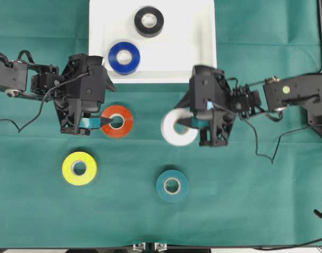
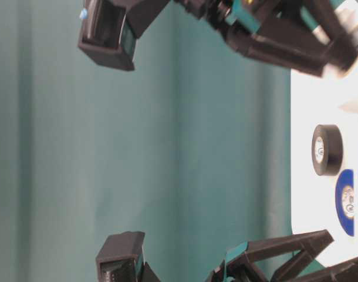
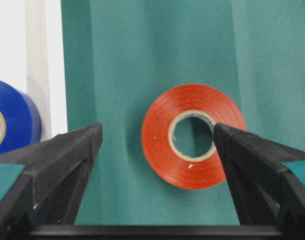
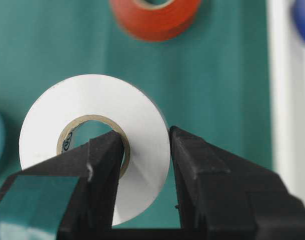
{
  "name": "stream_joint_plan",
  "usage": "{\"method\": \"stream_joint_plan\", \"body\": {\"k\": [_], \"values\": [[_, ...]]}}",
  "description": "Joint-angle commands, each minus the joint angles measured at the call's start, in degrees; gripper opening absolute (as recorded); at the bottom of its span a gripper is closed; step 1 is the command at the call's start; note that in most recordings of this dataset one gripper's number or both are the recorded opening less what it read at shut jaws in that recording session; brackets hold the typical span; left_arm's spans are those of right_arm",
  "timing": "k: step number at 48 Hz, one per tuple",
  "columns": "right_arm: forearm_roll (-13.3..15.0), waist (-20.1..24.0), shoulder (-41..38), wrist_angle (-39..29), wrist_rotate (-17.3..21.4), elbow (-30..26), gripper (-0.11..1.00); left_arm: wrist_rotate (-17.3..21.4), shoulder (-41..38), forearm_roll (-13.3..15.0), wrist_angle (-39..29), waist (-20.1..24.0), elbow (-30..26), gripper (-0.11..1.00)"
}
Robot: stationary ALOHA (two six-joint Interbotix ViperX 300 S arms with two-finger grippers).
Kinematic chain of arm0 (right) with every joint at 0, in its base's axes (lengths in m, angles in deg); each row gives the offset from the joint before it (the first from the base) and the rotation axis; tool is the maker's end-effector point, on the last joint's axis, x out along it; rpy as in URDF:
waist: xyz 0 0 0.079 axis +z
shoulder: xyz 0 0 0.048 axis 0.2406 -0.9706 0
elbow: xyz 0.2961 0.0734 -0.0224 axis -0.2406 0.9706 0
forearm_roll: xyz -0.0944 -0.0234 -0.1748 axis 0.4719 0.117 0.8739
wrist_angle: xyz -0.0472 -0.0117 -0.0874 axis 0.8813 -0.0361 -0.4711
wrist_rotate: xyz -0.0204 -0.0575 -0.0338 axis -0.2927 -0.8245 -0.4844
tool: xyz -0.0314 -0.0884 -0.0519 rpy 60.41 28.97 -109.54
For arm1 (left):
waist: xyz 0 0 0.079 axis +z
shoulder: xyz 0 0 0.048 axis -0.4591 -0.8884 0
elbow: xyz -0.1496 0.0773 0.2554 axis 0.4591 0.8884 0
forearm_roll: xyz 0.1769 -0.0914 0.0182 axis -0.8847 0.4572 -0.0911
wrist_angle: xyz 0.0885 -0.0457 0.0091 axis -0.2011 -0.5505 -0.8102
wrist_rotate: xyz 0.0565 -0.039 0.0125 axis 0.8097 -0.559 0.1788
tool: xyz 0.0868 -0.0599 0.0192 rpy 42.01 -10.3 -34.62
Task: Put the tape alternately from left to right into the white case.
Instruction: 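Carry the white roll into the white tray and release it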
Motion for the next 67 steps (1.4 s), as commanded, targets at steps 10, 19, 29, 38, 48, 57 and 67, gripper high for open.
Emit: {"method": "stream_joint_plan", "body": {"k": [10,19,29,38,48,57,67], "values": [[3.3,-7.0,1.1,0.8,0.2,-2.3,0.31,-0.1,1.0,0.1,0.4,-0.4,-1.2,0.66],[3.3,-11.9,-0.7,2.2,0.1,-3.2,0.31,-0.1,1.0,0.1,0.4,-0.4,-1.2,0.66],[3.3,-15.6,-3.4,3.9,0.1,-4.6,0.31,-0.1,1.0,0.1,0.4,-0.4,-1.2,0.66],[3.4,-18.1,-6.0,4.2,0.0,-6.5,0.31,-0.1,1.0,0.1,0.4,-0.6,-1.2,0.66],[3.8,-20.0,-8.7,4.4,-0.1,-8.3,0.31,-0.1,0.9,0.1,0.4,-0.8,-1.2,0.66],[4.0,-21.0,-10.9,4.4,0.0,-9.4,0.31,-0.1,0.9,0.1,0.4,-0.8,-1.4,0.66],[4.0,-21.8,-12.6,4.4,0.0,-10.0,0.31,-0.1,0.9,0.1,0.4,-0.9,-1.3,0.66]]}}
